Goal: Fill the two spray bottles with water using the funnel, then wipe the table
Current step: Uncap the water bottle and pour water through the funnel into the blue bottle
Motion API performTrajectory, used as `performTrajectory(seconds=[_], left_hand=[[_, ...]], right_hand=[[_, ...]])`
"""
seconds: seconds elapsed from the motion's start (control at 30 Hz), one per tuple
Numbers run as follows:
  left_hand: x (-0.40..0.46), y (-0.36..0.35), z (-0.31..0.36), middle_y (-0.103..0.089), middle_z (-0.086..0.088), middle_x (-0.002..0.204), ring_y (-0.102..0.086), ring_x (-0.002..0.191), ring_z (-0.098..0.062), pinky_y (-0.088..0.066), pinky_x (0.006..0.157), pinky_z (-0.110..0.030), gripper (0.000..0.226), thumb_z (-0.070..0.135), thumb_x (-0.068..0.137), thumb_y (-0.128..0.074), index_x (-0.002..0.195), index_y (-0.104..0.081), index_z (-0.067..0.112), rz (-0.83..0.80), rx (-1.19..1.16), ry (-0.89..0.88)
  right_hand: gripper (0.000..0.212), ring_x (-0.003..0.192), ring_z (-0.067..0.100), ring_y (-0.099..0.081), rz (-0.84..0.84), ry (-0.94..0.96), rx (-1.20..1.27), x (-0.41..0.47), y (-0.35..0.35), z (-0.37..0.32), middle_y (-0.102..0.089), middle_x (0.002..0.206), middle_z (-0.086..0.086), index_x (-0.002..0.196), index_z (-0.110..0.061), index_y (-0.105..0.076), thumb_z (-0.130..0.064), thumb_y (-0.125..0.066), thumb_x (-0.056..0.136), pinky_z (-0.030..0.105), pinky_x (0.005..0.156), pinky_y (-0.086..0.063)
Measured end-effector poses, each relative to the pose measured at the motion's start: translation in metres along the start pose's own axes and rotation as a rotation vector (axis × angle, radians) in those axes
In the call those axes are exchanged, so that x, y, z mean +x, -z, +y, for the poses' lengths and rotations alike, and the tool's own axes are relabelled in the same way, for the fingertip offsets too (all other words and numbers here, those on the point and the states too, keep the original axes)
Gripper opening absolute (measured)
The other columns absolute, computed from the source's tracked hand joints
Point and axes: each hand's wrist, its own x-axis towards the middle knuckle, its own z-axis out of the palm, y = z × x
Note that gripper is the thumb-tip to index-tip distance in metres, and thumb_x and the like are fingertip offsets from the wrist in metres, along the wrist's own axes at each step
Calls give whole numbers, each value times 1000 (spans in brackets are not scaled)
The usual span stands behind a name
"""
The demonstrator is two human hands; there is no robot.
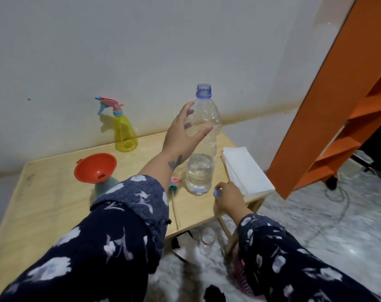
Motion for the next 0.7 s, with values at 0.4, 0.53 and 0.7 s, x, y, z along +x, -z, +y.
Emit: performTrajectory(seconds=[0.4,0.53,0.7], left_hand=[[-4,4,-1,-43,11,144,-51,122,-12,-42,94,-26,74,42,82,-73,143,-31,39,-1,-9,2],[-3,6,-4,-42,16,144,-50,125,-11,-43,101,-31,74,43,83,-71,144,-29,40,39,2,24],[-1,4,-3,-42,22,142,-51,125,-9,-45,103,-38,73,50,80,-71,140,-30,47,95,23,60]], right_hand=[[125,145,15,-19,181,290,751,-14,50,-71,-7,160,-6,134,-59,23,-40,-82,67,36,113,-27],[124,139,17,-32,396,341,711,-9,44,-89,-15,158,-4,133,-61,23,-42,-81,69,31,97,-38],[120,126,25,-48,574,372,699,2,54,-108,-44,140,8,130,-64,26,-32,-75,74,44,91,-50]])
